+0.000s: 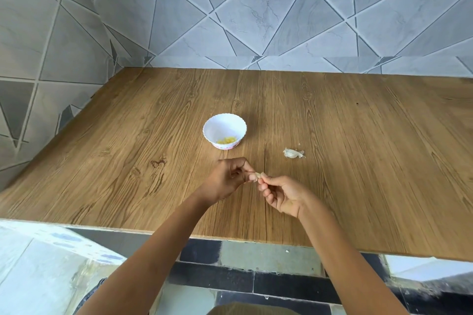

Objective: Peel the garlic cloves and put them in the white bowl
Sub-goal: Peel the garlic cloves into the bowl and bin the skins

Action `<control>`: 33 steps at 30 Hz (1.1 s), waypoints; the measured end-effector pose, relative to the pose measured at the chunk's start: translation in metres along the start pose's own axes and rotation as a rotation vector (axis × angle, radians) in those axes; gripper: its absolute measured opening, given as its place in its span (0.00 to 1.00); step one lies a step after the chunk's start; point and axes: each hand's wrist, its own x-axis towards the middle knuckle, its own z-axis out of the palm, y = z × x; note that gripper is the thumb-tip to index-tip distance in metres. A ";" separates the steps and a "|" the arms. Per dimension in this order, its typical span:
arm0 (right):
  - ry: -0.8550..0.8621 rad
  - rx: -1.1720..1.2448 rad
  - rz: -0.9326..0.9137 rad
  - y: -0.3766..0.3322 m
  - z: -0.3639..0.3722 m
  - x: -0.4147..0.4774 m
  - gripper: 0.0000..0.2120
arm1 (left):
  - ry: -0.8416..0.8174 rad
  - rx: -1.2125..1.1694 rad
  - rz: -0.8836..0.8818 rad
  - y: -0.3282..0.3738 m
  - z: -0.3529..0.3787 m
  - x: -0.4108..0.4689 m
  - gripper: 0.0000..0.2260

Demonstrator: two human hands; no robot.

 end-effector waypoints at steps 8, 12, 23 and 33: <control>0.245 -0.821 -0.609 0.014 -0.003 0.012 0.08 | -0.001 0.048 -0.052 -0.004 -0.004 0.003 0.03; 0.322 -1.073 -1.167 0.025 -0.012 0.026 0.07 | 0.043 -0.040 -0.239 0.001 0.000 0.002 0.06; 0.166 -0.192 -0.393 0.018 0.007 0.014 0.11 | 0.035 -0.416 -0.330 0.000 0.003 -0.004 0.02; 0.426 -0.789 -0.630 0.025 -0.003 0.017 0.10 | 0.165 0.080 -0.038 -0.007 -0.001 -0.004 0.05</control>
